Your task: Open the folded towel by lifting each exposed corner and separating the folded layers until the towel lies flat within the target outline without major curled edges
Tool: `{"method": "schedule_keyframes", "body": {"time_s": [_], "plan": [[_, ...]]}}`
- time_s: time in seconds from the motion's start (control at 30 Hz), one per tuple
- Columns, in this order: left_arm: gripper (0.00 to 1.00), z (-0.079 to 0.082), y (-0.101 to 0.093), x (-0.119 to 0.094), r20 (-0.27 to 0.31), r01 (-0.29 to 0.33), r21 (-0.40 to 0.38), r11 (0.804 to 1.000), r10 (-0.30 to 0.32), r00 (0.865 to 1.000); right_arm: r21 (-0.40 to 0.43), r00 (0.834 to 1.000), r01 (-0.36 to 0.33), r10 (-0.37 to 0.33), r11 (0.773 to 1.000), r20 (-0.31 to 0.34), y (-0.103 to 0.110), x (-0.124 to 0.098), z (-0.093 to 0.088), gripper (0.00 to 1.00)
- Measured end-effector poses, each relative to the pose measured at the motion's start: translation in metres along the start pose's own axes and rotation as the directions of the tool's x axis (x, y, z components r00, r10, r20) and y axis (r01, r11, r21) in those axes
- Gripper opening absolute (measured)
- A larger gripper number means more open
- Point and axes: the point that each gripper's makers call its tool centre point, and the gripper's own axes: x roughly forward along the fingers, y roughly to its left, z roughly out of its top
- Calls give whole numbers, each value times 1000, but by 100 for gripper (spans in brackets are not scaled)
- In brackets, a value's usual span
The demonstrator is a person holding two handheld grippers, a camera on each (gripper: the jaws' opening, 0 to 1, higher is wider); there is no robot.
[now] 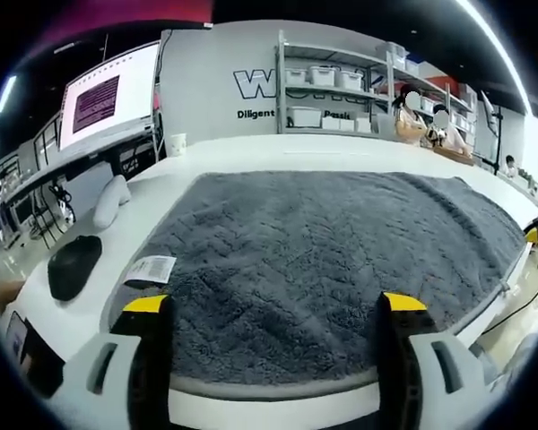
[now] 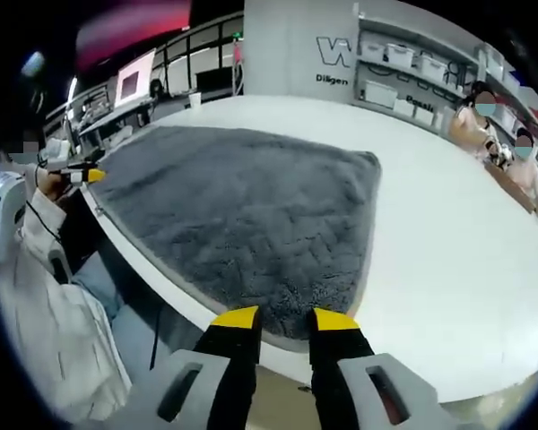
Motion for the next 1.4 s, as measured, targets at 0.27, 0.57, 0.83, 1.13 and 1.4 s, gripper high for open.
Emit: {"method": "schedule_keyframes", "body": {"time_s": [0.27, 0.57, 0.83, 1.13, 1.4], "plan": [[94, -1, 0, -2, -5, -8, -1, 1000, 8, 1000, -2, 1000, -4, 4, 1000, -3, -1, -1, -1, 15], [89, 1, -4, -4, -5, 8, 35, 999, -8, 1000, -17, 1000, 3, -3, 1000, -14, -1, -1, 0, 17], [89, 21, -10, -6, 56, 39, 103, 994, -45, 997, -53, 997, 78, -77, 996, 10, -20, -7, 14, 20], [77, 62, -33, 7, 160, 119, 49, 992, -125, 979, -2, 977, 193, -192, 981, 89, -63, -4, 47, 16], [59, 83, -76, 33, 210, 200, 51, 978, -206, 956, -15, 971, 214, -212, 977, 110, -83, 12, 76, 15]]}}
